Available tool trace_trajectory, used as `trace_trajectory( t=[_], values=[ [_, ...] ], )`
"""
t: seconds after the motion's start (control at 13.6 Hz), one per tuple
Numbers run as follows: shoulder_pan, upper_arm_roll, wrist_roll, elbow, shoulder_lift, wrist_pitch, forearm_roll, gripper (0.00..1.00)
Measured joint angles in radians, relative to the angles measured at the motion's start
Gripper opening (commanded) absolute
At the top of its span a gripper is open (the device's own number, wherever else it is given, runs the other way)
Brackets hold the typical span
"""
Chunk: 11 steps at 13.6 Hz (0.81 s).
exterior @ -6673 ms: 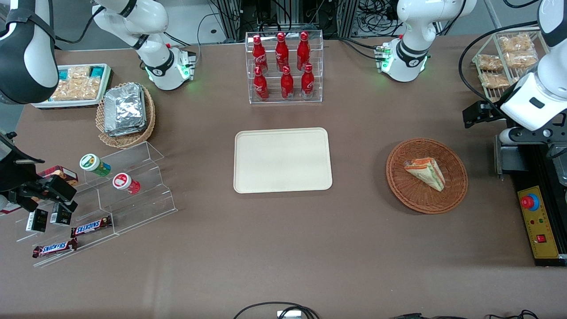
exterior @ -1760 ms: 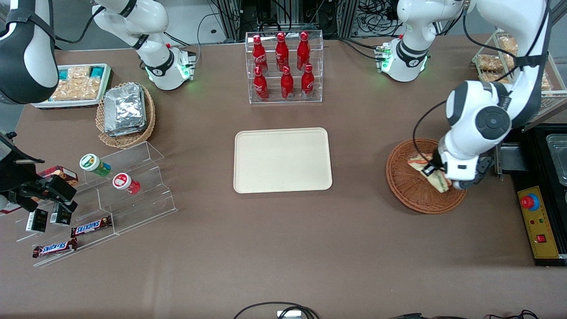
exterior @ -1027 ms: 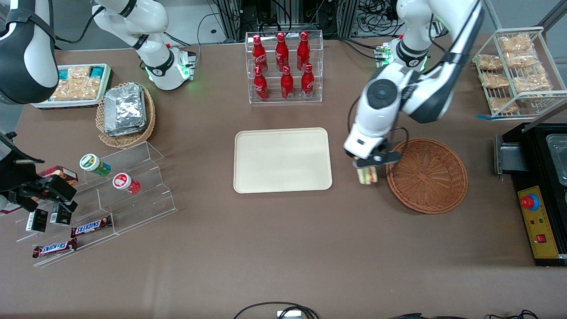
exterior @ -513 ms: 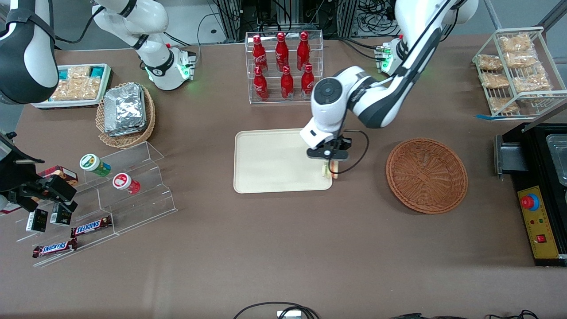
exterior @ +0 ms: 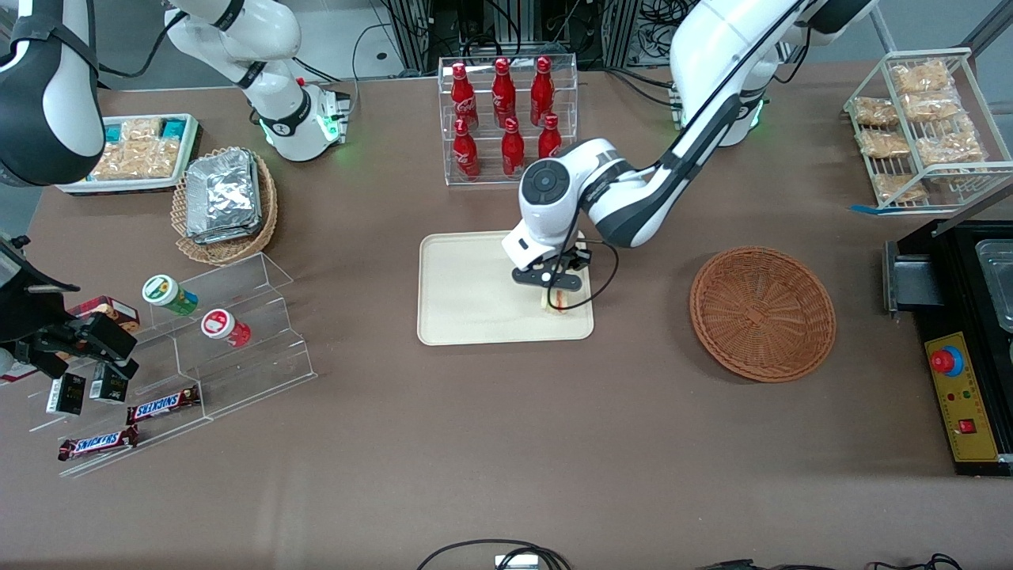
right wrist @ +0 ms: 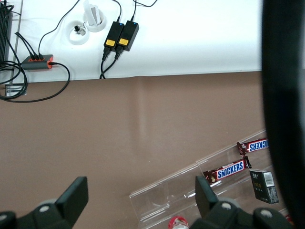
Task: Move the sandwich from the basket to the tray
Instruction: 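Lower the sandwich onto the tray and open the left gripper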
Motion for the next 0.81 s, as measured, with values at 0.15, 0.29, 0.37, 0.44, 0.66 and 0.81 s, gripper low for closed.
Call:
trace_trajectory(
  t=[0.15, 0.29, 0.37, 0.44, 0.66, 0.81],
  values=[
    [-0.013, 0.000, -0.017, 0.008, 0.027, 0.007, 0.000, 0.05],
    [-0.017, 0.000, -0.035, 0.008, 0.039, 0.008, 0.000, 0.18],
    [-0.017, 0.000, -0.042, 0.008, 0.044, 0.008, 0.000, 0.25],
    [-0.017, 0.001, -0.052, 0.008, 0.047, 0.008, 0.000, 0.44],
    [-0.017, 0.001, -0.111, 0.008, 0.053, 0.007, 0.000, 0.68],
    [-0.017, 0.001, -0.126, 0.008, 0.056, 0.006, 0.000, 0.79]
  ],
)
